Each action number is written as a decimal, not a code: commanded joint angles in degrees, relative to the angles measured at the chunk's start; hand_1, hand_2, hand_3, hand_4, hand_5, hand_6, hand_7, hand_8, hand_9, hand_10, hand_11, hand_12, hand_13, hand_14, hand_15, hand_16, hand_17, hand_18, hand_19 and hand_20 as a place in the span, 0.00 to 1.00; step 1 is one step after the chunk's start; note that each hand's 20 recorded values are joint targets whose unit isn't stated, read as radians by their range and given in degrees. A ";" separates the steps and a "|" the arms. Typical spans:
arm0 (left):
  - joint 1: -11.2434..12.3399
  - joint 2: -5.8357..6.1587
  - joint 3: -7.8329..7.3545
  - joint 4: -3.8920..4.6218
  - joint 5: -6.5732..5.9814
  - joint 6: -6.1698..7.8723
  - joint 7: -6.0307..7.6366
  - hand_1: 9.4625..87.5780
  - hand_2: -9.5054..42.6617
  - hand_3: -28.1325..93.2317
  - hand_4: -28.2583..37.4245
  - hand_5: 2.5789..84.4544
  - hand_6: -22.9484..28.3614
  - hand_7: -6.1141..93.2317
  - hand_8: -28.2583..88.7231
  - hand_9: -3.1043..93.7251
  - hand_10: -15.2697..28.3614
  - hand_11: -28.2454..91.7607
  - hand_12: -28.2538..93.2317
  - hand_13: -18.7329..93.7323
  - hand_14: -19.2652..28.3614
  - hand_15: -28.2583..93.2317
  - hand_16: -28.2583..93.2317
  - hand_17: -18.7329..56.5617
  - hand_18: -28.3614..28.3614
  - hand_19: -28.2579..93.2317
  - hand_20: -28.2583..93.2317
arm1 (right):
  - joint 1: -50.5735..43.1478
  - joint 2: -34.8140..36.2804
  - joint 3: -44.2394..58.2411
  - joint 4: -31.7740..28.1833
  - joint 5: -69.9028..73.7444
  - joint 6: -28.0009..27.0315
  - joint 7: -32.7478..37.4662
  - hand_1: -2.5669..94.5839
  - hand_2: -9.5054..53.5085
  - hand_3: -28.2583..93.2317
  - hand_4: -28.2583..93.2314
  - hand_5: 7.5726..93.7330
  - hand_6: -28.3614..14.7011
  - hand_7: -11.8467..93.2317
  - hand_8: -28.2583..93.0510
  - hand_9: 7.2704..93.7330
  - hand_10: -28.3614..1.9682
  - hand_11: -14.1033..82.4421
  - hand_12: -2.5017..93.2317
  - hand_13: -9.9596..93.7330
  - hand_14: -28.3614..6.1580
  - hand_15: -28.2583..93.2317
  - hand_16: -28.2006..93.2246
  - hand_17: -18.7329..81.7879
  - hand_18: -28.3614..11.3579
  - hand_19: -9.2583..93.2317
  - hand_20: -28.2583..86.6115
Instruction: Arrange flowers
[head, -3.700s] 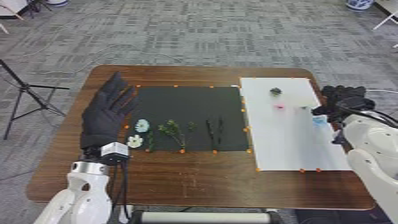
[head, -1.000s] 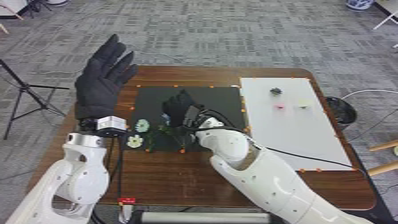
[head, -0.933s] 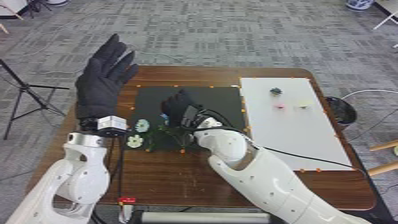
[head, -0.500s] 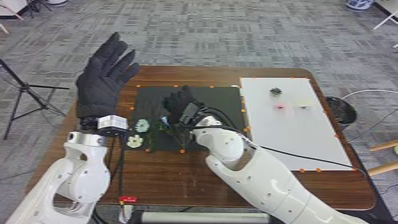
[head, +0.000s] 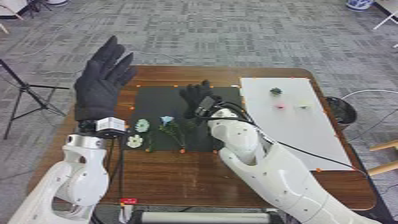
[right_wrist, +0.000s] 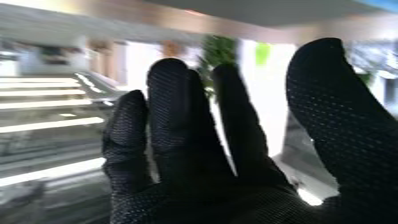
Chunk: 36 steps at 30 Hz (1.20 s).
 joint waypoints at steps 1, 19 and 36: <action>3.92 -1.13 -1.37 -1.27 0.09 0.55 -1.25 0.19 0.18 0.78 0.00 0.30 0.49 0.25 0.16 0.27 0.60 0.34 0.37 0.34 0.68 0.35 0.29 0.08 0.85 0.58 0.30 | -4.32 15.80 10.93 -1.89 5.34 -0.05 8.93 0.32 0.00 0.96 0.00 0.23 0.48 0.43 0.12 0.25 0.42 0.44 0.29 0.44 0.49 0.85 0.40 0.34 0.23 0.86 0.70; 5.81 -2.40 -1.85 -1.15 -0.25 0.94 -0.61 0.19 0.18 0.78 0.00 0.30 0.49 0.25 0.15 0.27 0.60 0.34 0.37 0.34 0.68 0.35 0.29 0.08 0.85 0.58 0.30 | -11.65 19.58 17.38 -0.78 1.10 1.60 6.98 0.34 0.00 0.95 0.00 0.38 0.60 0.48 0.09 0.40 0.60 0.49 0.27 0.50 0.51 0.84 0.40 0.36 0.22 0.86 0.69; 10.01 -3.82 -2.41 -1.47 0.04 1.30 -1.22 0.19 0.18 0.78 0.00 0.30 0.49 0.25 0.15 0.27 0.60 0.34 0.37 0.34 0.68 0.35 0.29 0.08 0.85 0.58 0.30 | -12.07 20.42 15.47 -1.06 3.20 16.06 0.24 0.53 0.00 0.93 0.01 0.69 0.69 0.66 0.27 0.82 0.78 0.50 0.59 0.74 0.67 0.82 0.59 0.48 0.25 0.90 0.68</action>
